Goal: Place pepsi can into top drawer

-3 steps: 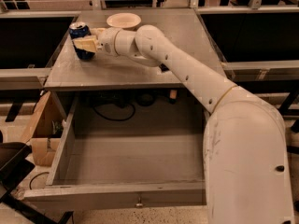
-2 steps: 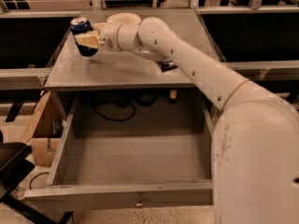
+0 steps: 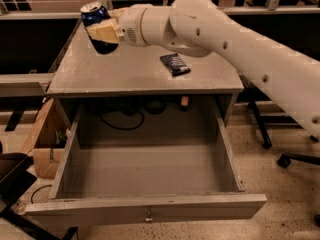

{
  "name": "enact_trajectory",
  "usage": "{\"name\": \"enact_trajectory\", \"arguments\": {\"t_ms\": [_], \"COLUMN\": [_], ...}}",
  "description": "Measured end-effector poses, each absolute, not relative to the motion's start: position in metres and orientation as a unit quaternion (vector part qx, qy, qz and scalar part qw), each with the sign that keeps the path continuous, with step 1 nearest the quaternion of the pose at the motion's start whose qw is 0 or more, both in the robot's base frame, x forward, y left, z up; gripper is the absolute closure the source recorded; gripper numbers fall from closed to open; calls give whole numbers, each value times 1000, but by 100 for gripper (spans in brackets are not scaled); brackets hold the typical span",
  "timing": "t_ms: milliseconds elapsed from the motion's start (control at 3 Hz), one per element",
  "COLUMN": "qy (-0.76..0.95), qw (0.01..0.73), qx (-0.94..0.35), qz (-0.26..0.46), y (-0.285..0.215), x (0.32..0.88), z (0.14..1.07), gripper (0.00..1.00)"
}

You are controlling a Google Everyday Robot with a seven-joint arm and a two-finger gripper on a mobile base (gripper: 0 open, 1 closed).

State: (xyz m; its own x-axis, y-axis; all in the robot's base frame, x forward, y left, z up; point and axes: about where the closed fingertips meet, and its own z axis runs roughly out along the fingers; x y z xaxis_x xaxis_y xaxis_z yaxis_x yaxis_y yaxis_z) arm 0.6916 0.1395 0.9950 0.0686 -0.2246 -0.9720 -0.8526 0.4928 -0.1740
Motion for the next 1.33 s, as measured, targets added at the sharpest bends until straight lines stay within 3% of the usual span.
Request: {"name": "enact_trajectory", "arguments": {"t_ms": [333, 1000, 1333], "qy": [629, 632, 639], "qw": [587, 514, 535], "qx": [-432, -454, -421], "qz": [269, 361, 359], "y": [132, 155, 85], "x": [611, 465, 454], "z": [1004, 907, 861], "gripper": [100, 100, 100]}}
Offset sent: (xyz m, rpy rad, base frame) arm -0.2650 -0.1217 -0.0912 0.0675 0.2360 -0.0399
